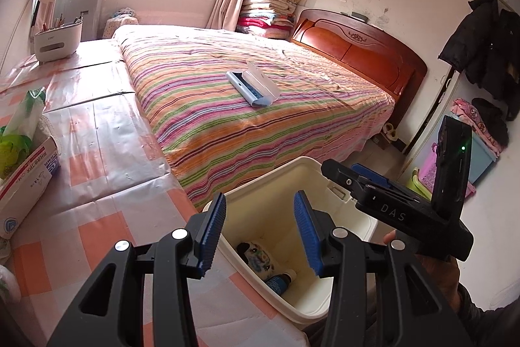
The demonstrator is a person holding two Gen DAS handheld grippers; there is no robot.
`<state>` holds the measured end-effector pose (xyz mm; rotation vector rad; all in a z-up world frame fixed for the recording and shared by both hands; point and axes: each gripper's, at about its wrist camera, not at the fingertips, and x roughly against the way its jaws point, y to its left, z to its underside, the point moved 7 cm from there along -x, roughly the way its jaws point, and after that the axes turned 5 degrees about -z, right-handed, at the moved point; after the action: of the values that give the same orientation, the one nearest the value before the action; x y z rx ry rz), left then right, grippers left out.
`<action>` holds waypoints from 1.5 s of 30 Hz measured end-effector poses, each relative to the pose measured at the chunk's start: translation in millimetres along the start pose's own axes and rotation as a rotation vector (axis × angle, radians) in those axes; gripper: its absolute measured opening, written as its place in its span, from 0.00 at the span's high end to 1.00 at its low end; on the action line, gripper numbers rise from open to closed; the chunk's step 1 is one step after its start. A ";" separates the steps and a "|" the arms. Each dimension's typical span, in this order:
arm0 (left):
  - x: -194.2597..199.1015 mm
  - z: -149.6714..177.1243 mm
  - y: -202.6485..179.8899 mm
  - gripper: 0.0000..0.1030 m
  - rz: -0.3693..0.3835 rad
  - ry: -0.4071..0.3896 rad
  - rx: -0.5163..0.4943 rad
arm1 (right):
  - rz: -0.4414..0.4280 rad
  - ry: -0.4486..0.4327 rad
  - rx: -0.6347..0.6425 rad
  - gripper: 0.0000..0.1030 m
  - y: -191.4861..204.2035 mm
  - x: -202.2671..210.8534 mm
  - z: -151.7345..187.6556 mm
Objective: Collect trash
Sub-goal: 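Carry bottle and plush to the cream bin and open both tools, then grasp the green broccoli plush with the left tool while the right tool grasps the plastic bag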
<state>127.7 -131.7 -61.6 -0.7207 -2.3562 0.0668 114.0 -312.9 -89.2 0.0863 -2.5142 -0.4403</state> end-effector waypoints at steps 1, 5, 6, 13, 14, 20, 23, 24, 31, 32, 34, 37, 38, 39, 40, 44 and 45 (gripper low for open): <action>2.7 -0.7 2.5 0.59 -0.009 -0.007 0.003 | -0.004 0.003 0.000 0.24 1.4 -0.9 0.1; 16.2 -5.3 14.1 0.59 -0.058 -0.045 0.008 | -0.019 0.011 0.013 0.24 11.4 -5.4 0.6; 19.8 -7.0 17.9 0.59 -0.069 -0.057 0.013 | -0.025 0.012 0.016 0.24 14.8 -6.5 0.8; 48.5 -14.1 51.2 0.58 -0.168 -0.131 0.065 | -0.071 0.027 0.051 0.24 44.9 -14.6 3.1; 53.7 -16.0 57.5 0.58 -0.190 -0.147 0.080 | -0.079 0.031 0.056 0.24 49.9 -16.0 3.7; 95.6 -21.7 102.5 0.58 -0.338 -0.256 0.177 | -0.131 0.044 0.087 0.24 80.8 -22.8 6.1; 117.5 -20.1 128.4 0.49 -0.429 -0.290 0.232 | -0.155 0.054 0.102 0.24 94.6 -26.9 8.7; 125.1 -18.7 136.7 0.45 -0.466 -0.299 0.245 | -0.160 0.057 0.106 0.24 99.2 -28.5 9.8; 176.3 0.0 190.2 0.29 -0.737 -0.329 0.318 | -0.209 0.080 0.132 0.24 129.1 -38.3 17.5; 181.1 3.4 195.3 0.28 -0.761 -0.322 0.325 | -0.215 0.083 0.138 0.24 134.0 -39.3 19.1; 189.6 11.3 208.0 0.26 -0.813 -0.304 0.335 | -0.229 0.092 0.150 0.24 143.5 -41.1 22.9; 197.0 22.9 223.2 0.26 -0.865 -0.266 0.341 | -0.249 0.105 0.174 0.24 158.9 -44.1 29.7; 197.6 26.3 227.9 0.26 -0.874 -0.247 0.343 | -0.255 0.111 0.182 0.24 163.7 -45.1 32.3; 196.5 29.8 232.9 0.26 -0.881 -0.227 0.344 | -0.260 0.115 0.190 0.24 168.1 -45.9 35.0; 195.4 33.3 238.2 0.26 -0.885 -0.205 0.347 | -0.264 0.119 0.197 0.24 172.3 -46.6 37.7; 182.3 49.5 254.5 0.26 -0.849 -0.099 0.387 | -0.287 0.139 0.220 0.24 187.6 -49.3 47.7; 179.9 53.0 256.8 0.26 -0.842 -0.084 0.397 | -0.294 0.141 0.225 0.24 191.2 -49.2 49.3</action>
<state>105.8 185.5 -56.5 0.4833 -2.4288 0.1888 134.0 -110.4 -90.9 0.5601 -2.4086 -0.2536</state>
